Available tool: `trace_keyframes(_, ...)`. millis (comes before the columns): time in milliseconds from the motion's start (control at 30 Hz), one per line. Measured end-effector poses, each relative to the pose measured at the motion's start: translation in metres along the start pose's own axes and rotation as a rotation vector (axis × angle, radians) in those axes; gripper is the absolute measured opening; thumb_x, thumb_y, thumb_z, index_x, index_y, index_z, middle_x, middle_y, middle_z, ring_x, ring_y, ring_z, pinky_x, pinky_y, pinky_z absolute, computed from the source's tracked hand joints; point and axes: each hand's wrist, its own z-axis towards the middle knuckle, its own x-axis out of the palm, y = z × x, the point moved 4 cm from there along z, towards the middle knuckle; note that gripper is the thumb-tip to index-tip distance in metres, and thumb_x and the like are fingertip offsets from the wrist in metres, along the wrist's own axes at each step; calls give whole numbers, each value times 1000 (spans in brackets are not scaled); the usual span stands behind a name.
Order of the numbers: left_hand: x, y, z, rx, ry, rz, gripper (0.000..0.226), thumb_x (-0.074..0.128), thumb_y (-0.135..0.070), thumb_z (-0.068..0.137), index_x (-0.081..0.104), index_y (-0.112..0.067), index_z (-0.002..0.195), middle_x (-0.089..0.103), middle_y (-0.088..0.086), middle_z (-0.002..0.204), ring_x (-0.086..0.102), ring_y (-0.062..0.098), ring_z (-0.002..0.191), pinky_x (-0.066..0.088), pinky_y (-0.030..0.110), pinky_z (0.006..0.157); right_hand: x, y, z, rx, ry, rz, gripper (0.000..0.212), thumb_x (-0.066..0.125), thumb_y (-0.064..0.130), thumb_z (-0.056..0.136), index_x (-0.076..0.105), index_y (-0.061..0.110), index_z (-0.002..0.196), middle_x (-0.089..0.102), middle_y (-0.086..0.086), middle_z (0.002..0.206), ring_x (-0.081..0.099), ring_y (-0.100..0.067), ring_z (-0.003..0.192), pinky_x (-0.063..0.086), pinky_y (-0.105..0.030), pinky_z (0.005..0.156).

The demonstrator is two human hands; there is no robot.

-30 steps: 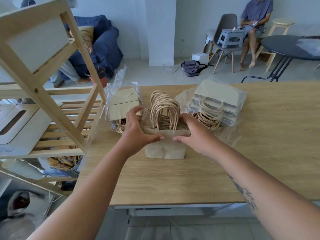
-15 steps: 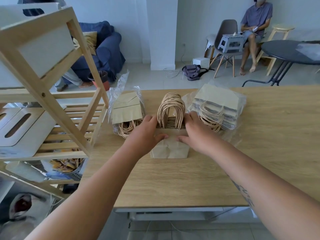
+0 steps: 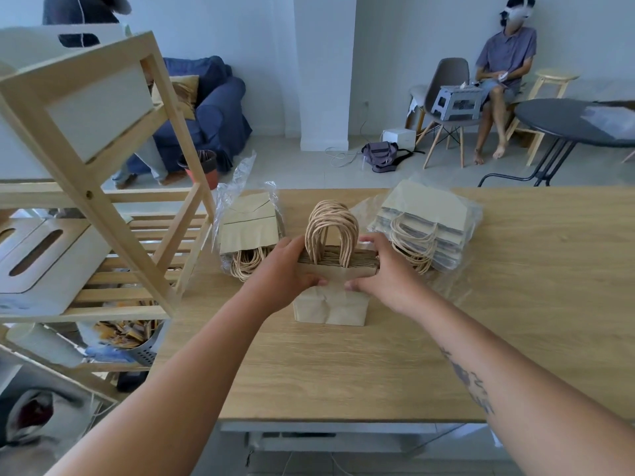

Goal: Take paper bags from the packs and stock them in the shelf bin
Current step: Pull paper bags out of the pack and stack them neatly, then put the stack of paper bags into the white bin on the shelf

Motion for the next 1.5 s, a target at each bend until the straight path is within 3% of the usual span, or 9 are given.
trace_keyframes(67,1,2,3,-4,27,-29,67,84,-34,74,52,-28,132,52,-5,121,52,15,111,44,34,102,5,-11,-1,78,22,258,75,90,35,64,47,39,126,57,13,121,57,-13,108,48,-36,94)
trace_keyframes(167,5,1,4,-5,37,-35,71,84,-35,73,50,-30,134,52,-6,124,53,15,114,45,36,103,10,-15,-6,93,77,475,67,89,21,69,46,42,116,67,9,112,61,-2,96,48,-21,81)
trace_keyframes(333,3,-3,6,-36,99,-50,68,85,-37,70,52,-31,129,55,-9,123,56,13,112,48,42,103,13,-19,-2,89,123,551,85,93,26,61,46,39,131,68,4,115,63,-14,104,52,-35,93)
trace_keyframes(467,-13,-22,4,-44,233,-115,67,87,-26,73,52,-26,130,63,-14,116,60,1,107,49,24,93,13,-24,0,44,203,610,76,90,11,63,55,24,129,76,4,100,71,-14,98,55,-31,89)
trace_keyframes(567,-45,-48,5,-72,152,-150,80,88,-32,70,43,-33,136,57,-14,120,57,5,110,48,18,86,14,-24,2,1,247,657,57,87,5,67,59,28,111,76,2,98,71,-6,91,55,-17,74)
trace_keyframes(700,-70,-79,12,-23,118,-5,54,84,-33,74,56,-36,119,60,-16,114,62,9,103,55,30,87,10,-22,3,-49,254,657,48,83,0,73,62,29,104,76,-4,97,70,-10,88,55,-17,70)
trace_keyframes(1000,-74,-103,12,-23,44,196,24,77,-15,76,59,-29,82,61,-10,87,61,15,83,50,25,71,12,-20,10,-81,270,646,34,83,4,73,68,20,100,77,-5,95,72,-11,86,53,-14,64)
trace_keyframes(1300,-191,-157,6,101,-218,326,26,76,-16,71,58,-34,75,64,-9,75,61,8,68,50,19,64,-55,94,54,-454,105,555,34,84,4,72,66,23,94,70,14,72,64,2,68,48,-13,61)
trace_keyframes(1500,-292,-169,-12,190,-436,420,26,77,-20,71,66,-20,95,65,-13,85,59,-5,82,47,21,72,-83,211,90,-702,4,480,38,84,11,71,67,28,100,72,4,86,67,-8,78,53,-24,65)
